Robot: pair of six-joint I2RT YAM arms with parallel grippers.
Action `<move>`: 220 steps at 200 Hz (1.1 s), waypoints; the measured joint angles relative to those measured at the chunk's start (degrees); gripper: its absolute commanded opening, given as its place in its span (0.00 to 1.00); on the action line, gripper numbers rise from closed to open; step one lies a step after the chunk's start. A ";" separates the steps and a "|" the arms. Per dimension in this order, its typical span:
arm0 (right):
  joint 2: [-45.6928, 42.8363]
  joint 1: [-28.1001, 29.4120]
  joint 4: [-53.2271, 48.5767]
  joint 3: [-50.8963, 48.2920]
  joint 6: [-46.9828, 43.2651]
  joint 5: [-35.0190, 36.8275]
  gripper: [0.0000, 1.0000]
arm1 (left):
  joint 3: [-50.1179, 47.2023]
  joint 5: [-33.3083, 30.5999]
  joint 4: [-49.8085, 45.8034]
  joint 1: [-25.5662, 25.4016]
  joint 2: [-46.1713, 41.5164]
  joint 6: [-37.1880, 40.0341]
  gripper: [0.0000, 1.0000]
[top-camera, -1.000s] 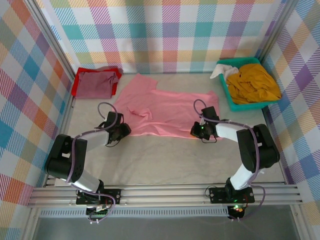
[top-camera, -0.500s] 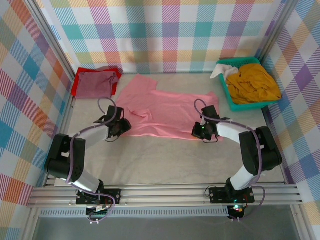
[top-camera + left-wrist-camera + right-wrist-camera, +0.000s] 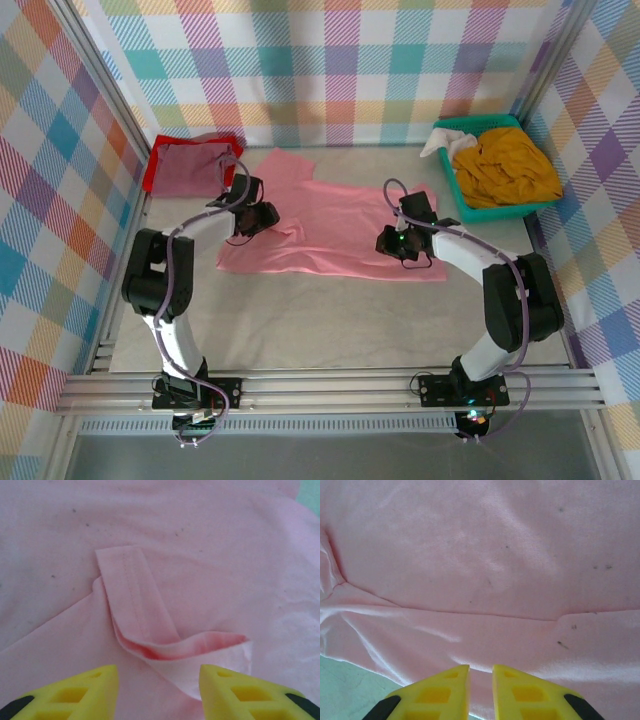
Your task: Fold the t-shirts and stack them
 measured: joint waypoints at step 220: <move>-3.52 0.00 -1.44 -0.68 -0.70 0.68 0.31 | 12.90 -4.28 -8.02 -4.00 10.16 1.99 0.48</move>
